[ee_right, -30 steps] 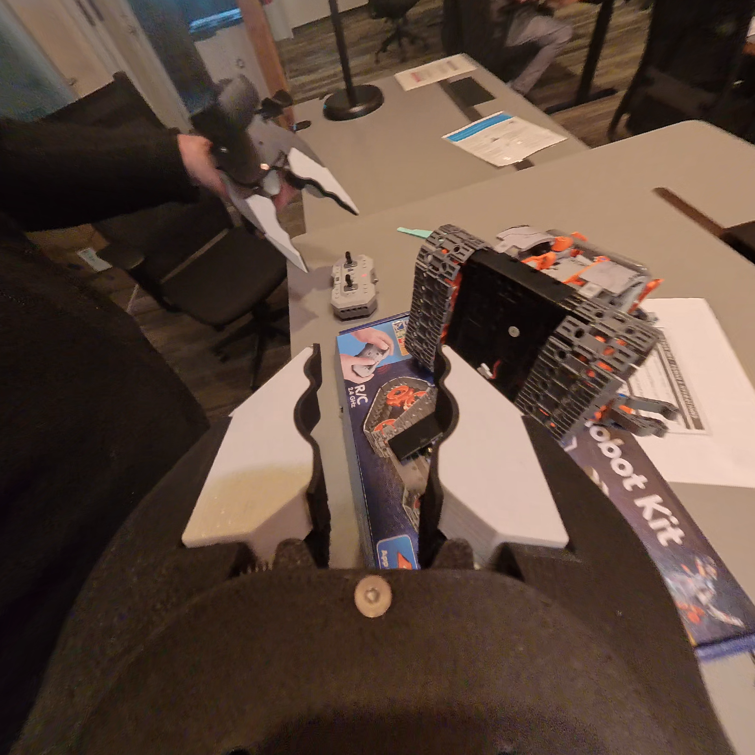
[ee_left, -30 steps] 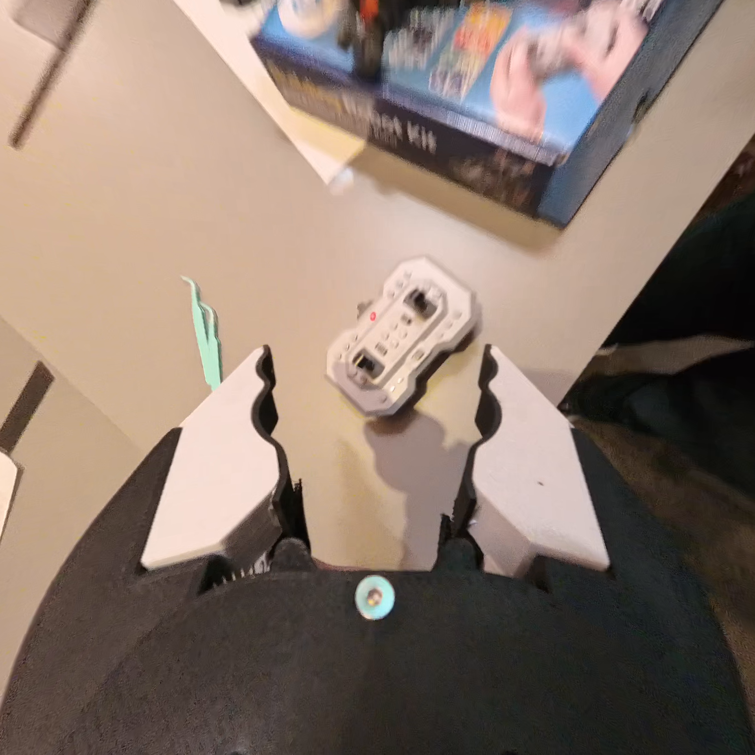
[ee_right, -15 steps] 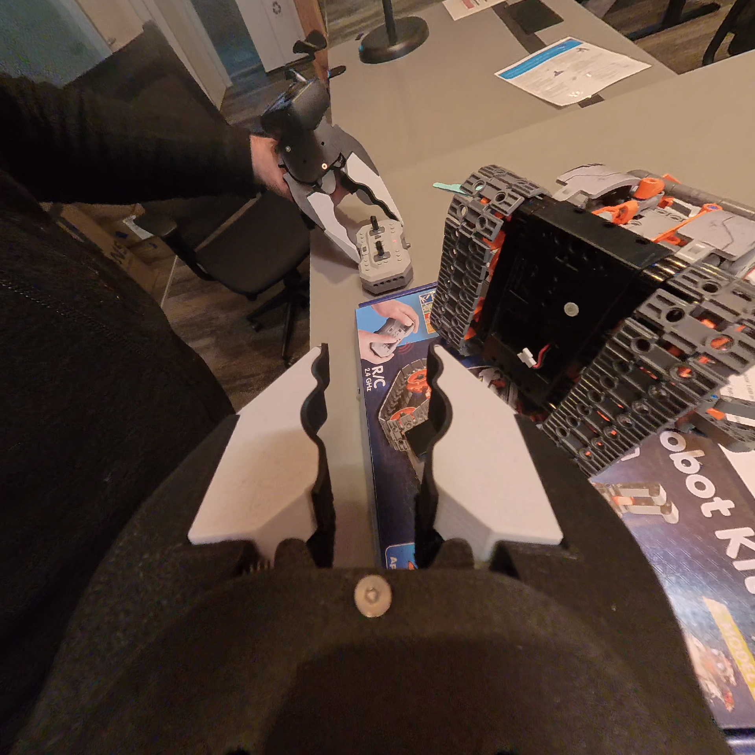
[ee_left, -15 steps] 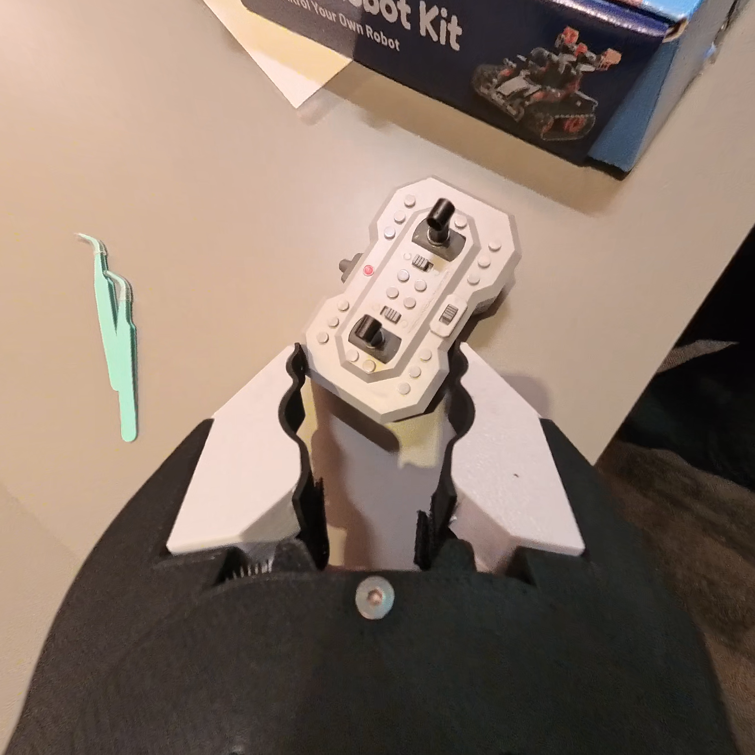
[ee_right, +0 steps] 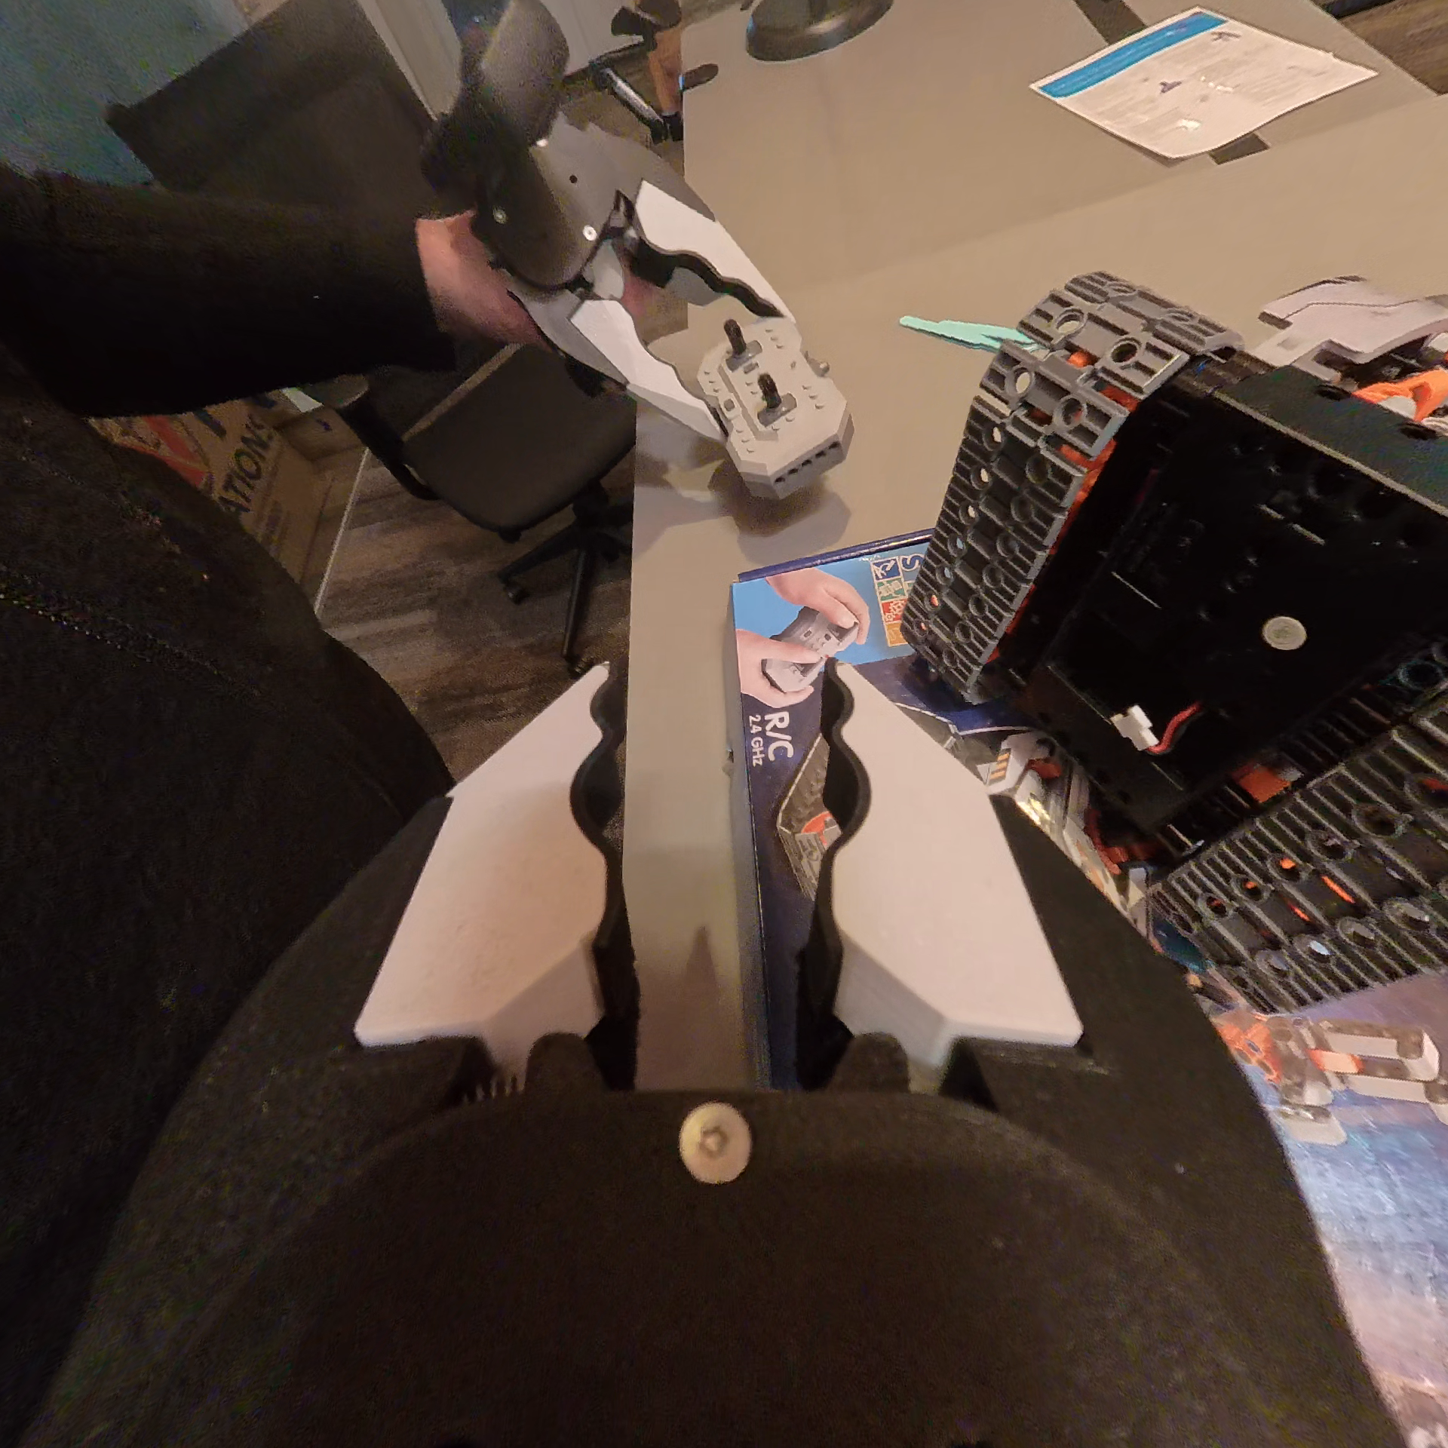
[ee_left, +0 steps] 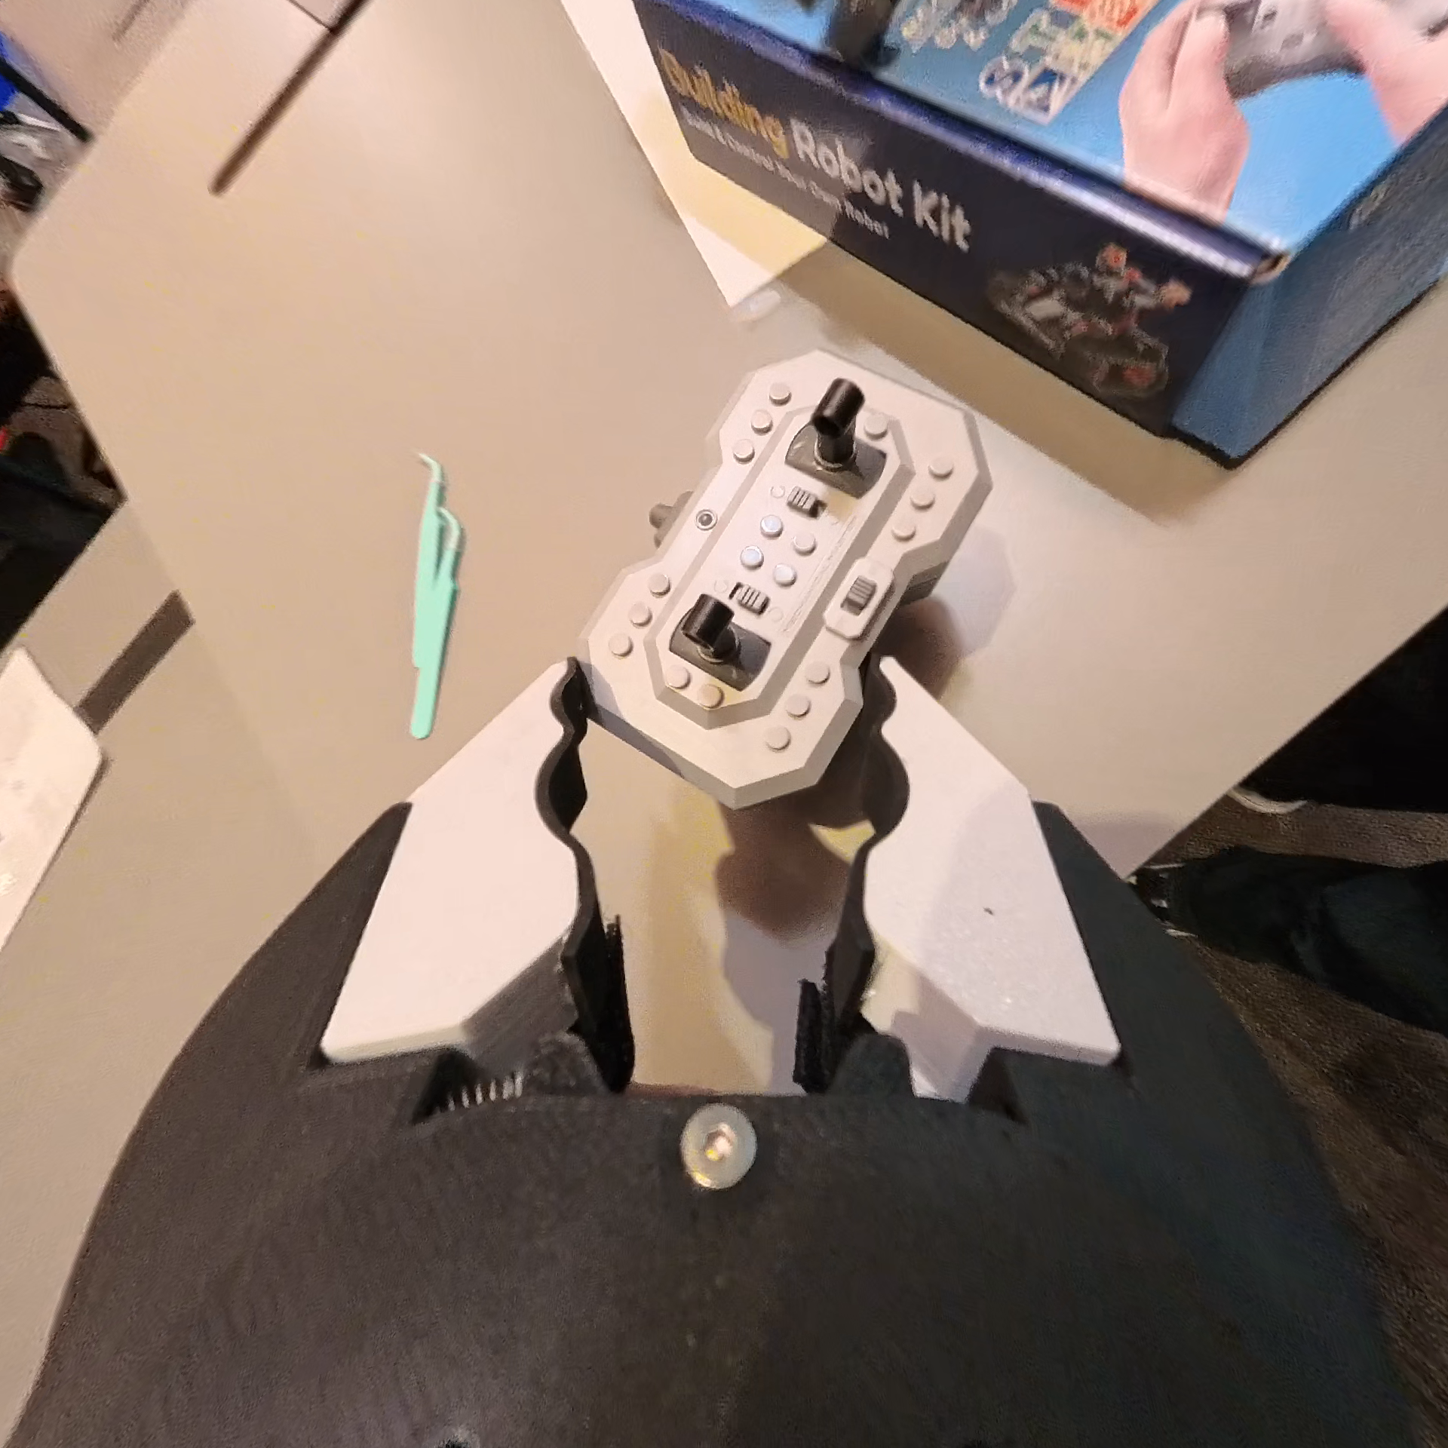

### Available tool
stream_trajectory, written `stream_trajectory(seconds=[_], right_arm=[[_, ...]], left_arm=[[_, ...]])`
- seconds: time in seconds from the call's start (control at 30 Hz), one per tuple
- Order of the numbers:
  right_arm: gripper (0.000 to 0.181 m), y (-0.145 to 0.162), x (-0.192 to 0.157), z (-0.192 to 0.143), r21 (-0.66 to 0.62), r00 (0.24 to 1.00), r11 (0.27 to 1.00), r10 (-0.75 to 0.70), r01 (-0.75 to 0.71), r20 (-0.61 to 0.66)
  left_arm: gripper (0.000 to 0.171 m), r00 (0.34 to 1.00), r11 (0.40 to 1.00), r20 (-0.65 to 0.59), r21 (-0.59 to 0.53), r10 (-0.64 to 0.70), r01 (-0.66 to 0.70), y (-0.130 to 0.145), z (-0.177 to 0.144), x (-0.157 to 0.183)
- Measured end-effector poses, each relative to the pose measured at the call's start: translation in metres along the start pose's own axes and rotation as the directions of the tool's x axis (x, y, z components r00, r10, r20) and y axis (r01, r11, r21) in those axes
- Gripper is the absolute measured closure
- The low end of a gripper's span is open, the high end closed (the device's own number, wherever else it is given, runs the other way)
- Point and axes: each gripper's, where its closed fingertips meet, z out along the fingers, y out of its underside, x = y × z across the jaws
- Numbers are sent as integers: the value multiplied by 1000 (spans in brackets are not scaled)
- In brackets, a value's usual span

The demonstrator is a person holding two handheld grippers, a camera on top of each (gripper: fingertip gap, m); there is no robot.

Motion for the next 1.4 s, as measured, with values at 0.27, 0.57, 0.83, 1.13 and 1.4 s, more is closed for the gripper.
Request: stream_trajectory(seconds=[0.27,0.57,0.83,1.13,1.4], right_arm=[[133,-4,-5,-23,95,998,994,63,-60,-22],[132,37,22,-109,157,961,973,198,-168,-196],[132,78,56,-159,178,895,948,310,-264,-322],[127,106,111,-167,82,849,950,306,-301,-432],[129,128,134,-157,25,815,922,353,-385,-460]], left_arm=[[104,998,995,-54,99,12,-6,-104,-37,37],[104,942,965,-335,256,33,57,-239,16,171],[104,940,973,-342,219,3,77,-297,103,219],[104,978,995,-207,96,-17,37,-310,162,216],[104,988,996,-153,90,-1,15,-315,170,217]])
